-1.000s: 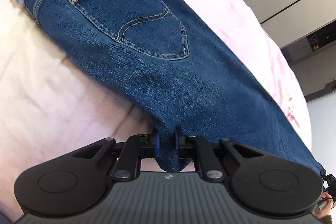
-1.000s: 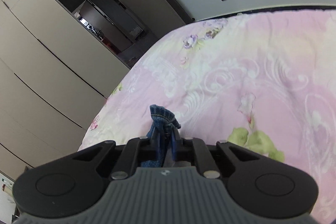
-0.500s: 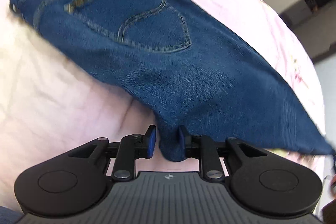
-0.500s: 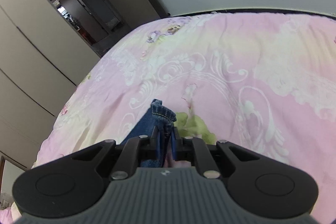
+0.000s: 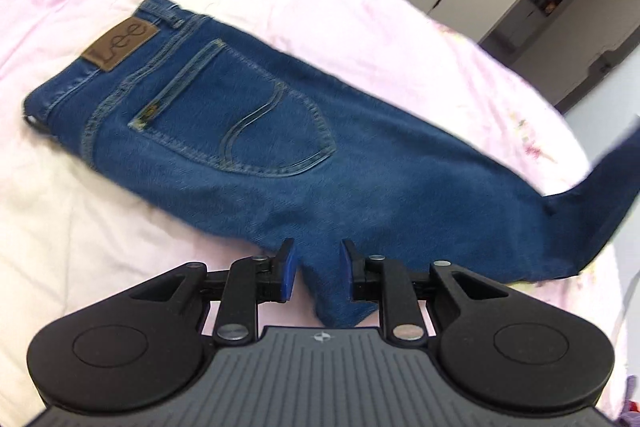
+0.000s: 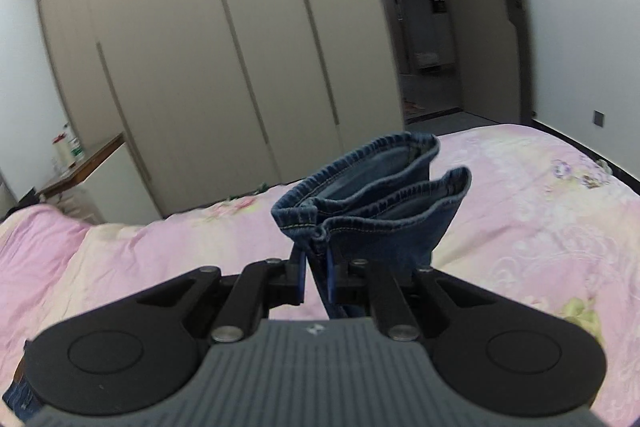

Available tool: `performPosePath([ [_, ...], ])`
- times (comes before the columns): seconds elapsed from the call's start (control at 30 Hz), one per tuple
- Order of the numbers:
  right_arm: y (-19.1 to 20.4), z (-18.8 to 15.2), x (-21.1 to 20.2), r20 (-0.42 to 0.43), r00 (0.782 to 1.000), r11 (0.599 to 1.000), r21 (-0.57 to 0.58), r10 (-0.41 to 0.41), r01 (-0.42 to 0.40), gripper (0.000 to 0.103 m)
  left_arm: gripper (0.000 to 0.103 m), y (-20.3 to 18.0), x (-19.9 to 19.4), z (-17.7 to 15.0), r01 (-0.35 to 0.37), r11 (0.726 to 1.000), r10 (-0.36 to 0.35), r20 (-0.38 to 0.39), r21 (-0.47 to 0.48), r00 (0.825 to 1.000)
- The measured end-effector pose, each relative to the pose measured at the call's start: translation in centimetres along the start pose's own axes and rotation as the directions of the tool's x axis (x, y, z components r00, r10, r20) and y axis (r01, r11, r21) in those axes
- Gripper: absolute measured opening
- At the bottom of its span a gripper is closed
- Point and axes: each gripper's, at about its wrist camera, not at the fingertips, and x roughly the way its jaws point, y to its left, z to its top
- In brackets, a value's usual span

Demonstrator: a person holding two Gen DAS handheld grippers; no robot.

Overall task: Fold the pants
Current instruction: 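Lay the hems down over the jeans seat and open the right tool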

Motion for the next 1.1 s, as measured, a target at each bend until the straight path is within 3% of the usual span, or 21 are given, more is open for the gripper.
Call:
performPosePath([
  [0.13,9.2,-4.5,1.2,-0.099,0.990,0.985,-0.132,0.102,-0.115,0.006,0.025,0.0,0.2,-0.1,0.088,0.996,-0.088,-0.004,-0.016,0.996],
  [0.23,15.8,-11.1,2.0,-0.234,0.960,0.939,-0.268,0.152,-0.215,0.006,0.025,-0.1,1.0,-0.9,0.130,0.991,-0.130,-0.032,-0.017,0.991],
  [0.33,20.5,-18.9,2.6,-0.395,0.911,0.865,-0.407,0.121,-0.292,0.006,0.025,-0.1,1.7,-1.6,0.154,0.988,-0.154,-0.050,-0.014,0.987],
  [0.43,22.0,-25.6,2.5,-0.478,0.877,0.770,-0.541,0.051,-0.339,0.006,0.025,-0.1,2.4,-2.1,0.177,0.984,-0.177,-0.048,-0.013,0.983],
  [0.53,22.0,-28.3,2.5,-0.482,0.876,0.713,-0.621,-0.019,-0.326,0.010,0.025,-0.5,3.4,-2.4,0.196,0.981,-0.196,-0.053,-0.004,0.979],
  [0.57,21.8,-28.3,2.4,-0.486,0.873,0.713,-0.619,-0.020,-0.329,0.017,0.025,-0.8,3.6,-2.5,0.202,0.979,-0.202,-0.056,0.003,0.978],
  [0.63,21.8,-27.4,2.2,-0.526,0.850,0.749,-0.562,0.002,-0.350,0.033,0.025,-1.3,4.0,-2.7,0.218,0.976,-0.216,-0.053,0.020,0.975],
  [0.67,21.7,-26.6,1.8,-0.534,0.845,0.770,-0.528,0.027,-0.358,0.037,0.025,-1.5,4.1,-2.8,0.226,0.974,-0.225,-0.045,0.027,0.973],
  [0.73,21.8,-24.9,0.9,-0.524,0.848,0.798,-0.475,0.083,-0.372,0.038,0.025,-1.9,4.3,-3.0,0.236,0.971,-0.235,-0.025,0.032,0.972],
  [0.8,22.3,-23.7,0.6,-0.487,0.867,0.814,-0.460,0.103,-0.355,0.038,0.025,-2.1,4.7,-3.3,0.229,0.973,-0.229,-0.003,0.032,0.974],
  [0.9,23.0,-22.8,2.2,-0.434,0.899,0.836,-0.473,0.053,-0.278,0.035,0.025,-2.8,5.2,-3.7,0.192,0.977,-0.193,0.007,0.091,0.981],
  [0.93,23.5,-22.7,3.8,-0.432,0.901,0.849,-0.464,0.034,-0.254,0.030,0.025,-3.0,5.4,-3.8,0.173,0.977,-0.176,0.010,0.122,0.984],
  [1.1,23.7,-23.8,8.4,-0.463,0.886,0.889,-0.408,-0.005,-0.207,0.029,0.026,-3.9,6.6,-4.1,0.153,0.969,-0.154,-0.008,0.192,0.988],
])
